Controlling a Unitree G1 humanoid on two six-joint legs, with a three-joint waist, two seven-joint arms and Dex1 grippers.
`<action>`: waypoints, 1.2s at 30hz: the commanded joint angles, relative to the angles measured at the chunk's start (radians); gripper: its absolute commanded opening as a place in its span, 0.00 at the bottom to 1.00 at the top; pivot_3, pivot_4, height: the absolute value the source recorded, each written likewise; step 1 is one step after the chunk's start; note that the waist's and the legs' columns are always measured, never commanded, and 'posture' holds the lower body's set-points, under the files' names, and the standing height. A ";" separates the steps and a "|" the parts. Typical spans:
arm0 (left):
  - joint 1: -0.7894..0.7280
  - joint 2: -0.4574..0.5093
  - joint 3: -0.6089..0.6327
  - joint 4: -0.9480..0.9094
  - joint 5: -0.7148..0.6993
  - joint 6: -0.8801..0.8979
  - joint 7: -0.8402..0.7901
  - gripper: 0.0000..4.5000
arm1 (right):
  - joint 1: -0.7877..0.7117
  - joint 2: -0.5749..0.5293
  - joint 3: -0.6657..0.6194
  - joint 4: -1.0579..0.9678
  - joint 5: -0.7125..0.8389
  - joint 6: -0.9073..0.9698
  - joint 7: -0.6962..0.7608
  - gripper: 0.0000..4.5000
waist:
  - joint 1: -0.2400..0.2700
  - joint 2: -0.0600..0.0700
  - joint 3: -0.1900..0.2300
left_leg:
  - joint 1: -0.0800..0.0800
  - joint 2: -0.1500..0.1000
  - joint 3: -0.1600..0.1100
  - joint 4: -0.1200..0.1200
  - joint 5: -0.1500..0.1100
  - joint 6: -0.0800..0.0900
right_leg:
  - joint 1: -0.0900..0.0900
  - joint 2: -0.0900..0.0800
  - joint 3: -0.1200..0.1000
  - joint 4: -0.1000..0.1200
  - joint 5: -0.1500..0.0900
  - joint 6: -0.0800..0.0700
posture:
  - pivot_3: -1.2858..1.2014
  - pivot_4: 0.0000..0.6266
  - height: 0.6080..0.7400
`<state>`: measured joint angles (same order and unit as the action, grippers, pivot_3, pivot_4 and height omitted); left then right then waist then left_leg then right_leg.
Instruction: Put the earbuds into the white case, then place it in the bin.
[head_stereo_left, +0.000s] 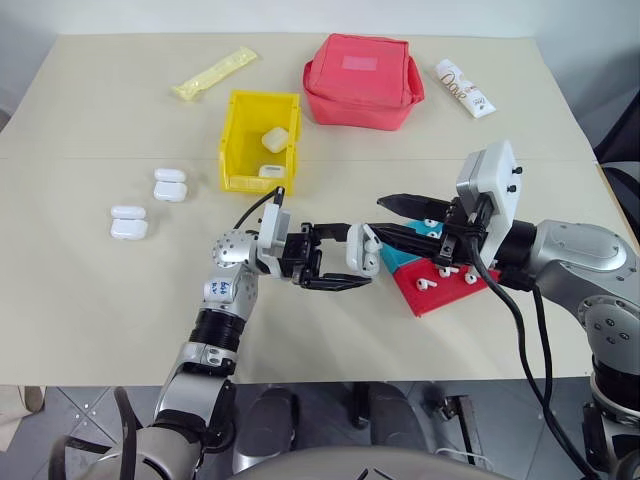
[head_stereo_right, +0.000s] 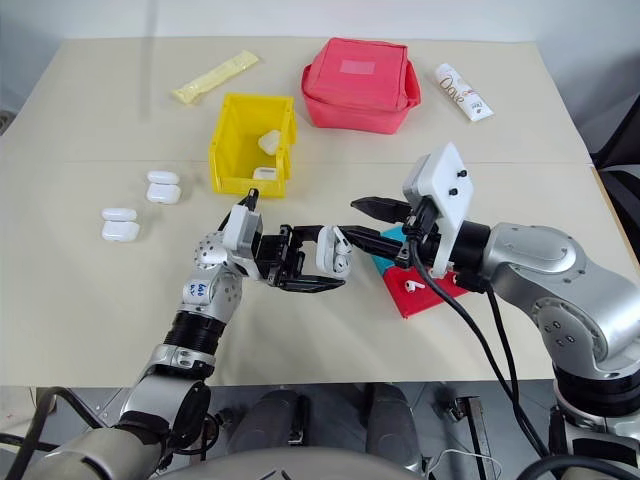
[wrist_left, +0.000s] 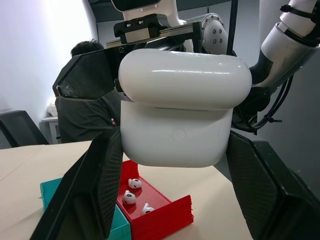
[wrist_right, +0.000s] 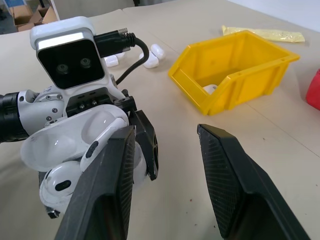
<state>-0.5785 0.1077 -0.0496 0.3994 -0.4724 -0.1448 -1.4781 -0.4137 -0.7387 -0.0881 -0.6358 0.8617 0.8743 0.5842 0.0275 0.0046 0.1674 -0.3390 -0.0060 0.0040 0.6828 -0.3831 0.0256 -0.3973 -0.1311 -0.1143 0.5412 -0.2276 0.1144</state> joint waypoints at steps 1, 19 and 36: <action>-0.006 -0.006 0.003 -0.024 -0.023 -0.013 0.000 0.61 | -0.006 -0.004 -0.037 -0.024 0.002 -0.012 -0.019 0.45 | 0.000 0.000 0.000 | 0.000 0.000 0.000 0.000 0.000 0.000 | 0.000 0.000 0.000 0.000 0.000 0.000 | 0.52 0.24 1.00; -0.012 -0.010 0.010 -0.010 -0.021 -0.023 0.010 0.61 | -0.038 -0.016 -0.057 0.008 -0.024 -0.022 -0.031 0.45 | 0.000 0.000 0.000 | 0.000 0.000 0.000 0.000 0.000 0.000 | 0.000 0.000 0.000 0.000 0.000 0.000 | 0.52 0.24 1.00; -0.043 -0.009 0.031 0.055 -0.014 -0.056 0.012 0.61 | -0.052 -0.125 -0.240 -0.098 0.431 0.274 -0.378 0.45 | 0.001 0.000 0.000 | -0.001 0.001 -0.003 0.000 0.000 0.000 | 0.000 -0.002 0.006 -0.003 0.000 -0.001 | 0.52 0.24 1.00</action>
<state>-0.5940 0.1022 -0.0244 0.4528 -0.4724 -0.1857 -1.4652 -0.4503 -0.8455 -0.2869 -0.6890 1.2181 1.1429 0.2669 0.0287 0.0049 0.1676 -0.3408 -0.0052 0.0009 0.6828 -0.3831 0.0254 -0.3972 -0.1335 -0.1085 0.5380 -0.2276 0.1137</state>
